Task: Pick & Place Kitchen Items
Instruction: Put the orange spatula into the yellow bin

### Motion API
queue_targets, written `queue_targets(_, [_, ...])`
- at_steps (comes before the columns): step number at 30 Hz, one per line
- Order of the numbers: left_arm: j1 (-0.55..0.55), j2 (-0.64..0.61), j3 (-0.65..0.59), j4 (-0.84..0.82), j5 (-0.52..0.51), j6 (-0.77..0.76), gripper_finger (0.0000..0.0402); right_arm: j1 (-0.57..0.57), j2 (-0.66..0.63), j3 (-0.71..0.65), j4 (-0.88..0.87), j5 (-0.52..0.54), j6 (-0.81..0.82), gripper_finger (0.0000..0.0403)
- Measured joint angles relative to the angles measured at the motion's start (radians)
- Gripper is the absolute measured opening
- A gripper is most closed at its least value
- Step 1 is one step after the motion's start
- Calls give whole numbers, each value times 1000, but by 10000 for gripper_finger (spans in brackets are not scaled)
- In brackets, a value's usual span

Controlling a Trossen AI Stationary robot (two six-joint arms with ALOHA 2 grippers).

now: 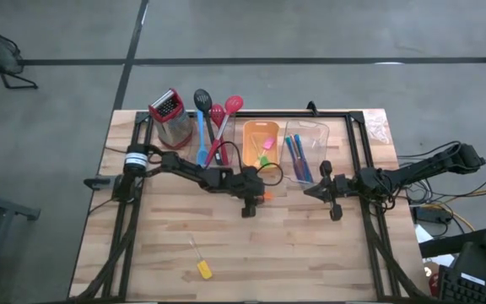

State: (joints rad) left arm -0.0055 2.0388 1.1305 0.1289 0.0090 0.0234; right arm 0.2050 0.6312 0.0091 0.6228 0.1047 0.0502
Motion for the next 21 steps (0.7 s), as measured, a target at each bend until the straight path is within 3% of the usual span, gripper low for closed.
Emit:
queue_targets(7, [-1, 0, -3, -24, 9, 32, 31, 0, 0, 0, -6, 0, 0, 8])
queue_targets(15, [-14, -13, -3, -39, 23, 31, 31, 0, 0, 0, -6, 0, 1, 8])
queue_targets(21, [-52, -97, -10, -154, 45, 48, 30, 0, 0, 0, -6, 0, 0, 8])
